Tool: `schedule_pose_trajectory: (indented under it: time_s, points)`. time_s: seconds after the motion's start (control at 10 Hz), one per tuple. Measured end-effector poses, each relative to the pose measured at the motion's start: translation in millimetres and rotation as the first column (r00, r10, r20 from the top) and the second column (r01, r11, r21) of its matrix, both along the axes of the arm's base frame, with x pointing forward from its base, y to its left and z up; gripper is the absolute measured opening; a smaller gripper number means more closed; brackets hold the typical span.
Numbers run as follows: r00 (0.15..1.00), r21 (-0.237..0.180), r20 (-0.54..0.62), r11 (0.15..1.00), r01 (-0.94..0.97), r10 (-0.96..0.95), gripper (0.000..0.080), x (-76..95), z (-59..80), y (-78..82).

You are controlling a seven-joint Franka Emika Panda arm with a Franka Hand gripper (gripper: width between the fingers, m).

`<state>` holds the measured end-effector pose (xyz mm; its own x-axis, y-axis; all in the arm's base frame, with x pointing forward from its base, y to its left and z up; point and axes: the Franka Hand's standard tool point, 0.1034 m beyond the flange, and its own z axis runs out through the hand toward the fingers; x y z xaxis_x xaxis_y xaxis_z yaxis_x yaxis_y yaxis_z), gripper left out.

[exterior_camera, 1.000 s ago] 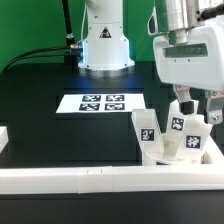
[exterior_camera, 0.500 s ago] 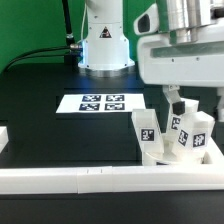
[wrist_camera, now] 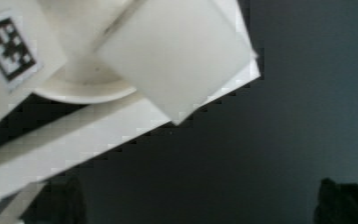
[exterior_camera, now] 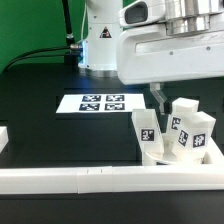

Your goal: Assemble stool

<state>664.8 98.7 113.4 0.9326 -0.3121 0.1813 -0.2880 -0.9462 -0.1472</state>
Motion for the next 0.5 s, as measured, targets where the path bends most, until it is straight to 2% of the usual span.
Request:
schedule_pose_trajectory:
  time_s: [0.2,0.3,0.5]
  points:
    - [0.991,-0.05,0.003,0.99,-0.13,0.13,0.0649,-0.1,-0.4,-1.0]
    - [0.959,-0.104,-0.002,0.954,-0.281,0.283,0.0649,-0.8,-0.5,4.7]
    - [0.875,-0.16,-0.013,0.862,-0.48,0.485,0.0649,3.8,3.1,6.1]
